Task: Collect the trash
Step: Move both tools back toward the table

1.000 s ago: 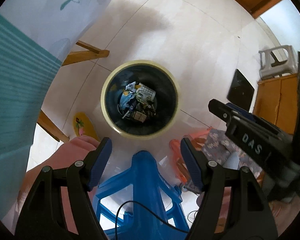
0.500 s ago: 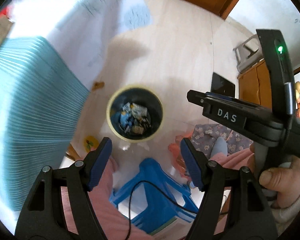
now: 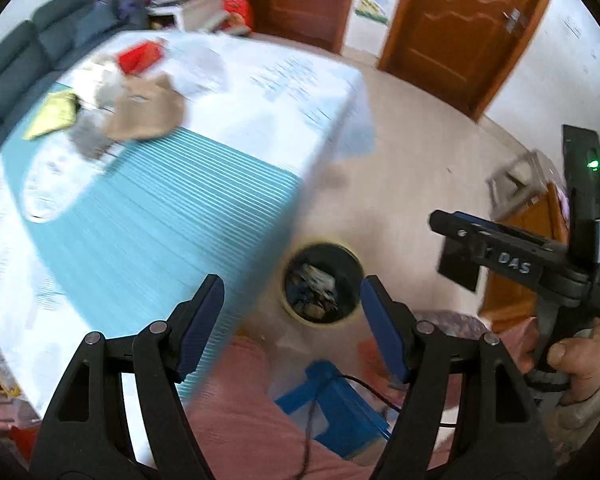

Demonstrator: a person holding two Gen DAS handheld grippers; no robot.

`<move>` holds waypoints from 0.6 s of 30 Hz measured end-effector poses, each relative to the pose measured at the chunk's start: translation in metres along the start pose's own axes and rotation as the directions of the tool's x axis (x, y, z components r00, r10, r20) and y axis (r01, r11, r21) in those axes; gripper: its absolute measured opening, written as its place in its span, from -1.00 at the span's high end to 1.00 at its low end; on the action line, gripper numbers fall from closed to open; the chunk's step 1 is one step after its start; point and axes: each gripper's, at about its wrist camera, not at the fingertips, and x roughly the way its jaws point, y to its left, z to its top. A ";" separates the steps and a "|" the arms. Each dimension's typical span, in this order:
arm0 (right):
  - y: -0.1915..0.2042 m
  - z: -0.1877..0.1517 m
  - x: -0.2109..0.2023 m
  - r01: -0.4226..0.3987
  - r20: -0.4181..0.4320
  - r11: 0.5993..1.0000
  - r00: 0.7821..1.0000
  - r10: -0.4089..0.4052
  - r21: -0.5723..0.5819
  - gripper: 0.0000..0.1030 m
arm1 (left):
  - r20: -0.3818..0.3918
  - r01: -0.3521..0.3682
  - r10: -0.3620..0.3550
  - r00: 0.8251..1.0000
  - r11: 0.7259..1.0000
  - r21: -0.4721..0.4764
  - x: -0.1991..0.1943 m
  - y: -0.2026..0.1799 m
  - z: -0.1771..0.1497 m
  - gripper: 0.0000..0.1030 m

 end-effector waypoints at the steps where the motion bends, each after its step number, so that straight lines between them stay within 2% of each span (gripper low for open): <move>1: 0.012 0.007 -0.001 -0.009 0.004 1.000 1.000 0.009 -0.024 0.28 | 0.017 -0.015 0.016 1.000 1.000 -0.008 -0.007 0.008 0.002 -0.32; 9: 0.125 0.077 0.016 -0.110 -0.007 0.977 0.994 0.111 -0.182 0.22 | 0.106 -0.121 0.136 0.985 0.984 -0.133 -0.045 0.101 0.027 -0.32; 15: 0.189 0.125 0.061 -0.162 -0.040 0.957 0.987 0.157 -0.240 0.00 | 0.116 -0.185 0.221 0.968 0.948 -0.261 -0.048 0.181 0.042 -0.33; 16: 0.195 0.130 0.068 -0.169 -0.050 0.956 0.986 0.161 -0.239 -0.09 | 0.113 -0.188 0.226 0.968 0.942 -0.277 -0.046 0.190 0.042 -0.33; 18: 0.210 0.142 0.092 -0.174 -0.072 0.956 0.984 0.161 -0.236 -0.19 | 0.106 -0.192 0.235 0.966 0.929 -0.316 -0.042 0.213 0.046 -0.41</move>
